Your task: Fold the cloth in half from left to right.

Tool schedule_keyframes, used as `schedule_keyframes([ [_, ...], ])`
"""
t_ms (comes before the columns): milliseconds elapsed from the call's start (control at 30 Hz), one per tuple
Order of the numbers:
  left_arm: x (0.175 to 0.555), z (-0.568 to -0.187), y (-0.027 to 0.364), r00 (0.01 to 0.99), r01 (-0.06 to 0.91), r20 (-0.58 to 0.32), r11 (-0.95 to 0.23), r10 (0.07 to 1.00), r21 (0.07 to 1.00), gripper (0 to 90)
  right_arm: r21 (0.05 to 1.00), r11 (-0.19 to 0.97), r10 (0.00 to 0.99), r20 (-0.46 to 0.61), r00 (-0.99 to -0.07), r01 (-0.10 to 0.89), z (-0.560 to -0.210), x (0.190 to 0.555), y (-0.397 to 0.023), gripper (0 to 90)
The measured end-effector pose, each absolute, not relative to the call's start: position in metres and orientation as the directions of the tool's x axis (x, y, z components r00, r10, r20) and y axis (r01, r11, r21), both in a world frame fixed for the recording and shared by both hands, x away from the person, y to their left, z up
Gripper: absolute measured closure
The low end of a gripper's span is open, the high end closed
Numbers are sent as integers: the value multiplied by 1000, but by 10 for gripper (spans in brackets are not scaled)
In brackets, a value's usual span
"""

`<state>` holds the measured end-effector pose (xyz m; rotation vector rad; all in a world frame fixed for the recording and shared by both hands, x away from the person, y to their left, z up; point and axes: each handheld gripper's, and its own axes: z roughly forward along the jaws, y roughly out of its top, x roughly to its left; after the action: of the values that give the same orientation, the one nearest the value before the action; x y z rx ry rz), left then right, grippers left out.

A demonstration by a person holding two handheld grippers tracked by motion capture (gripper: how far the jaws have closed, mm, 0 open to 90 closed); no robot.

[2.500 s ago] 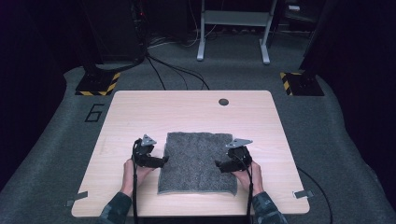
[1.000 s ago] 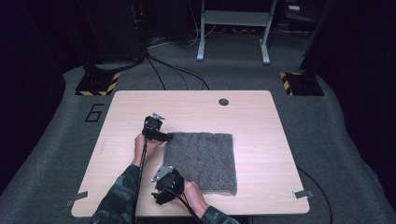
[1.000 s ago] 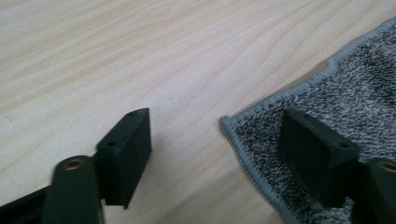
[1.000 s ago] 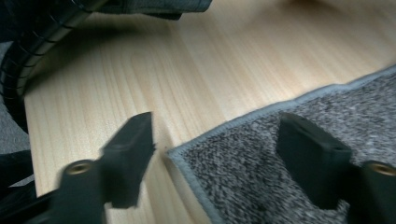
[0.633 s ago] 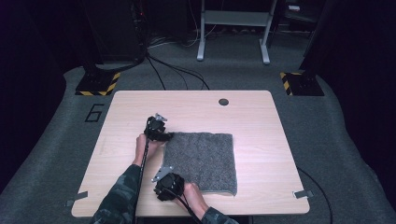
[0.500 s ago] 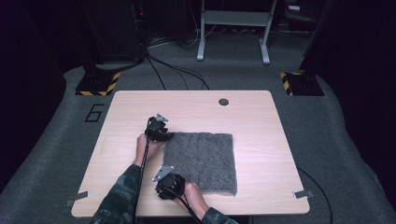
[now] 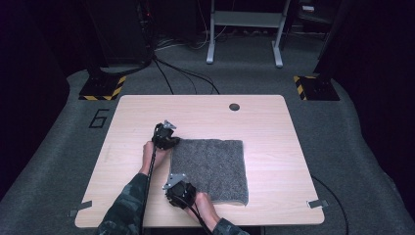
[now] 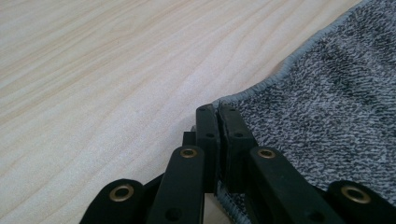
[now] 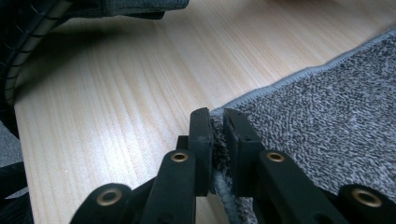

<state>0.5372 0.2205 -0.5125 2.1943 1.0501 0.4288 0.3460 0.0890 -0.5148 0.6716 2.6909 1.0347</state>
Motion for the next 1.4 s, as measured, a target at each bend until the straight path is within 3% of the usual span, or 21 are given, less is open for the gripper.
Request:
schedule_keyframes([
  [533,536,-509,224,611,576,-12,-434,792,693,886,703,626,468,9,-884,339,-510,345,78,847],
  [1400,538,-467,228,597,538,62,-457,799,708,888,802,502,506,33,-862,325,-472,345,63,854],
])
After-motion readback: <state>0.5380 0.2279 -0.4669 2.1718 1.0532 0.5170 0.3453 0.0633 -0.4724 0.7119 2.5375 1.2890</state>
